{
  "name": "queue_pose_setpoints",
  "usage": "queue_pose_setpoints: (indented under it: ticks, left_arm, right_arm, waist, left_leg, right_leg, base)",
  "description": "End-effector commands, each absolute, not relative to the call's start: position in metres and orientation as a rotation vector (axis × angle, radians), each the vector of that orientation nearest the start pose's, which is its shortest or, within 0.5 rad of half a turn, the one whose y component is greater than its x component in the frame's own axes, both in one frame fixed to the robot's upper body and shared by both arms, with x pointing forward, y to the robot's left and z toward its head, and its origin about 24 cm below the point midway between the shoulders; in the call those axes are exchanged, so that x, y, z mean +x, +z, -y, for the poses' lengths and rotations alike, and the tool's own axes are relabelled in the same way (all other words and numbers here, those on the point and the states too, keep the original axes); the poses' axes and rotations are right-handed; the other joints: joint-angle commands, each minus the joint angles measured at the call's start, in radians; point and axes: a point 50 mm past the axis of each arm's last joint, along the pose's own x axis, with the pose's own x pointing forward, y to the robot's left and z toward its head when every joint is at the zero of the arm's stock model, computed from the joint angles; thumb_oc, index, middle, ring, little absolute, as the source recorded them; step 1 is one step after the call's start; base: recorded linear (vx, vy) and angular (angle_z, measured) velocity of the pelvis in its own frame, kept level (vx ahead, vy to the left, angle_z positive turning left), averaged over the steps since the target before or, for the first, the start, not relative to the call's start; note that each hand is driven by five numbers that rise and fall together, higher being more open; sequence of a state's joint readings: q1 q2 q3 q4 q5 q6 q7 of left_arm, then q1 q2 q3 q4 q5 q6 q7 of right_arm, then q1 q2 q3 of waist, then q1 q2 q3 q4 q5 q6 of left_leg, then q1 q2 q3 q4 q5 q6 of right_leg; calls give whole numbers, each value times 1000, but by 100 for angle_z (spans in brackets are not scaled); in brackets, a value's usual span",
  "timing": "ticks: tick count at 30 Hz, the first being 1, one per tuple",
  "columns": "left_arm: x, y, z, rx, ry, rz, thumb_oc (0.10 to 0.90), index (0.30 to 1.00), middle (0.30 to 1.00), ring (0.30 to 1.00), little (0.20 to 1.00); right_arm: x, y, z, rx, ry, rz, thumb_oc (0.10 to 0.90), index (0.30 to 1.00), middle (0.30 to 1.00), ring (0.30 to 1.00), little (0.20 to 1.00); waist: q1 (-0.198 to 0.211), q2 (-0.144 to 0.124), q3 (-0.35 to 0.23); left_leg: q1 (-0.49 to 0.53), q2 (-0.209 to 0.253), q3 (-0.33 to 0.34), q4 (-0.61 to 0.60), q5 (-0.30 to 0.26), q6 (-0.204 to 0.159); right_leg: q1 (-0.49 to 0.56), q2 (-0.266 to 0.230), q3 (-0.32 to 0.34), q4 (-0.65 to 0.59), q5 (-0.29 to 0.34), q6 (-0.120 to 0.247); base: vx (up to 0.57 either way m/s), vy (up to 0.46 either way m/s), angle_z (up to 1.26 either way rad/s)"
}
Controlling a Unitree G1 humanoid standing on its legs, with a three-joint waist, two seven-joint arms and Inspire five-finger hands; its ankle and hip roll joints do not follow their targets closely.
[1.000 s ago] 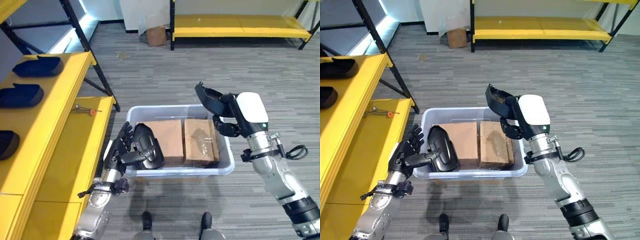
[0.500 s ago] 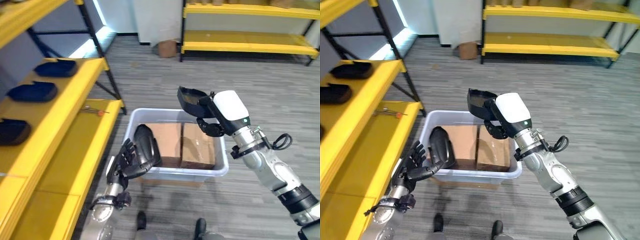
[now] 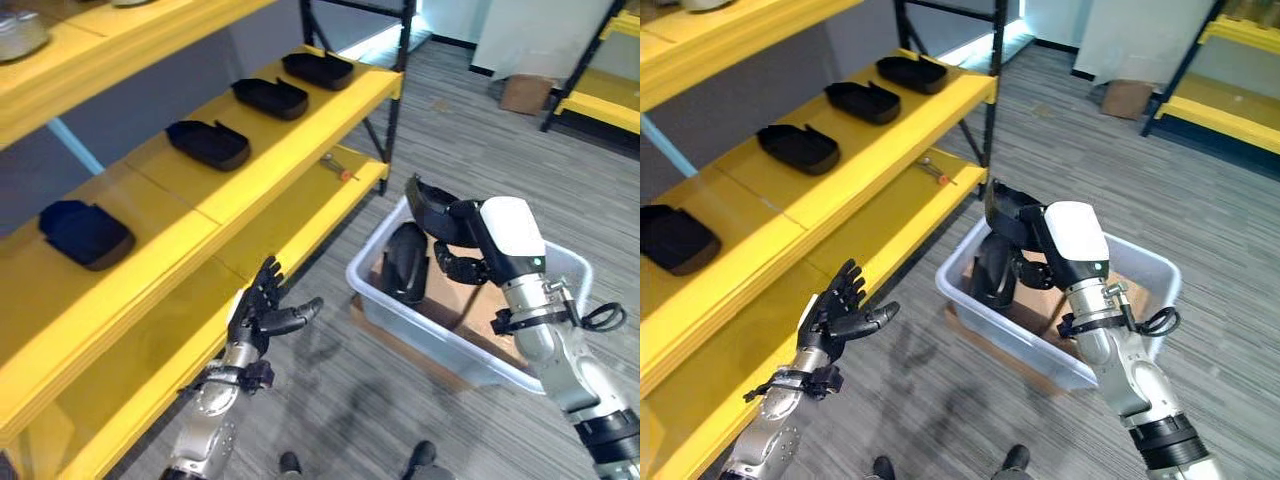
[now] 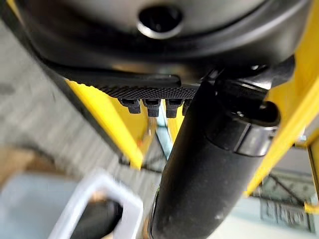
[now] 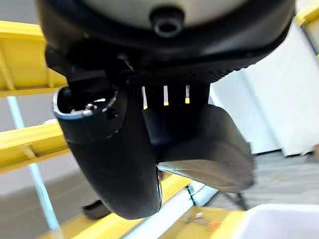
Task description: Move parts from the plastic box to the shelf.
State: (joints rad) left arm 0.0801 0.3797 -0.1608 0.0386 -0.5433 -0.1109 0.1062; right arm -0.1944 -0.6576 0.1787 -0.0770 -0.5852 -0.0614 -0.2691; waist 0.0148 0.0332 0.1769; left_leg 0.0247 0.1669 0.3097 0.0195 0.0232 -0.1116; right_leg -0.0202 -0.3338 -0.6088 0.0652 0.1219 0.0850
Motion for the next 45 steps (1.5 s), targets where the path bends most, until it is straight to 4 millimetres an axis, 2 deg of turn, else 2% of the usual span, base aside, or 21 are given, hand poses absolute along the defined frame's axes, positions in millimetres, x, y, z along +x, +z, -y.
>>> queue_pose_setpoints:
  ticks: [1,7,10,11,12,13,14,16,17,18,19,20,21,22,24,25,33,36,40,42,45]
  left_arm:
    - [243,76,-205,-120,-10,184,900,1000,1000,1000,1000]
    - [240,80,-211,-89,21,202,900,1000,1000,1000,1000]
    - [239,83,-214,-64,28,213,900,1000,1000,1000,1000]
    - [240,83,-215,-54,32,212,900,1000,1000,1000,1000]
    - [241,86,-214,-44,27,225,900,1000,1000,1000,1000]
    - [241,86,-215,-42,28,225,900,1000,1000,1000,1000]
    - [241,86,-215,-37,29,225,900,1000,1000,1000,1000]
    - [244,86,-216,-27,34,225,900,1000,1000,1000,1000]
    - [244,86,-216,-27,34,225,900,1000,1000,1000,1000]
    - [246,85,-215,-25,29,222,900,1000,1000,1000,1000]
    - [250,84,-209,-22,5,218,900,1000,1000,1000,1000]
    - [253,86,-203,-15,-18,222,900,1000,1000,1000,1000]
    - [253,85,-200,-17,-27,217,900,1000,1000,1000,1000]
    - [252,79,-197,-29,-32,195,900,1000,1000,1000,1000]
    - [252,79,-197,-29,-32,194,900,1000,1000,1000,1000]
    - [251,77,-196,-45,-25,190,900,1000,1000,1000,1000]
    - [238,67,-203,-84,22,154,900,1000,1000,1000,1000]
    - [236,68,-203,-86,25,158,900,1000,1000,1000,1000]
    - [238,70,-201,-104,23,172,900,1000,1000,1000,1000]
    - [241,73,-200,-113,25,180,900,1000,1000,1000,1000]
    - [245,76,-198,-113,8,191,900,1000,1000,1000,1000]
  right_arm:
    - [281,204,189,-1136,-188,823,400,300,300,300,300]
    - [285,204,182,-1178,-192,825,400,300,300,300,300]
    - [287,204,180,-1196,-200,825,400,300,300,300,300]
    - [288,202,180,-1200,-200,815,400,300,300,300,300]
    - [287,202,179,-1206,-187,817,400,300,300,300,300]
    - [287,202,179,-1205,-186,817,400,300,300,300,300]
    - [286,203,178,-1208,-181,825,400,300,300,300,300]
    - [285,205,176,-1205,-172,839,400,300,300,300,300]
    - [285,205,176,-1206,-172,839,400,300,300,300,300]
    - [284,205,178,-1202,-173,838,400,300,300,300,300]
    - [283,206,180,-1182,-173,843,400,300,300,300,300]
    - [282,206,182,-1154,-177,839,400,300,300,300,300]
    - [281,206,183,-1140,-179,845,400,300,300,300,300]
    - [281,205,181,-1116,-168,853,400,300,300,300,300]
    - [281,205,181,-1116,-167,853,400,300,300,300,300]
    - [281,208,177,-1116,-154,877,400,300,300,300,300]
    - [277,210,175,-1101,-138,896,400,300,300,300,300]
    - [276,216,172,-1094,-132,931,400,300,300,300,300]
    - [275,229,166,-1081,-142,999,400,300,300,300,300]
    - [272,234,165,-1072,-158,1036,400,300,300,300,300]
    - [271,237,168,-1084,-189,1043,400,300,300,300,300]
  waist:
    - [35,-51,-88]
    - [65,-88,-79]
    - [77,-95,-75]
    - [75,-97,-74]
    - [55,-100,-63]
    - [56,-98,-68]
    - [37,-95,-59]
    - [9,-78,-57]
    - [11,-78,-59]
    - [-4,-69,-57]
    - [-26,-57,-52]
    - [-34,-59,-53]
    - [-36,-62,-52]
    - [-44,-75,-54]
    - [-47,-73,-54]
    - [-54,-81,-53]
    - [-20,-88,-116]
    - [-14,-88,-109]
    - [-9,-90,-70]
    - [-17,-90,-55]
    - [-26,-99,-48]
  left_leg:
    - [7,31,-33,6,-42,21]
    - [-13,-85,-88,-16,-85,84]
    - [-21,-127,-119,-25,-96,106]
    - [-25,-137,-130,-21,-100,114]
    - [-29,-161,-147,-22,-88,134]
    - [-22,-158,-159,-27,-101,130]
    - [-25,-169,-166,-36,-81,141]
    - [-17,-174,-210,-73,-53,150]
    - [-18,-174,-207,-75,-52,150]
    - [-15,-176,-239,-83,-41,152]
    - [-5,-177,-279,-94,-30,156]
    - [0,-187,-297,-93,-26,161]
    - [4,-192,-308,-90,-28,161]
    - [8,-220,-340,-79,-32,159]
    - [8,-218,-344,-76,-35,158]
    - [3,-235,-372,-58,-34,149]
    - [21,-224,-361,-68,-39,133]
    - [10,-225,-358,-11,-60,128]
    - [-66,-231,-319,186,-96,88]
    - [-92,-189,-263,261,-90,69]
    - [-110,-83,-216,253,-67,59]
  right_leg:
    - [71,-26,36,-36,-17,102]
    - [87,-125,6,-25,81,159]
    - [88,-157,11,-12,125,169]
    - [86,-163,28,0,134,168]
    - [62,-164,100,35,168,150]
    - [61,-159,122,40,158,164]
    - [36,-142,195,54,168,142]
    - [-39,-52,388,99,127,106]
    - [-44,-51,391,101,126,105]
    - [-65,9,462,131,76,86]
    - [-104,118,526,188,-32,51]
    - [-133,200,522,195,-94,27]
    - [-143,228,504,199,-108,17]
    - [-158,309,516,151,-114,4]
    - [-153,311,512,144,-112,3]
    - [-164,344,562,97,-91,-3]
    - [-3,333,544,-106,-68,-13]
    - [11,331,542,-116,-67,-18]
    - [33,311,509,-114,-73,-35]
    - [45,298,487,-107,-83,-42]
    - [53,279,461,-102,-93,-45]
  base:
    - [19,260,16]
    - [23,239,27]
    - [12,254,30]
    - [-4,276,65]
    - [43,194,66]
    - [-15,193,58]
    - [27,139,78]
    - [19,163,65]
    - [57,97,71]
    - [108,111,64]
    - [163,144,67]
    - [157,97,72]
    - [163,5,128]
    - [115,-30,126]
    - [61,-19,84]
    - [47,-33,78]
    - [78,-112,20]
    - [11,-71,-1]
    - [-19,-50,8]
    - [18,-16,22]
    - [15,5,47]
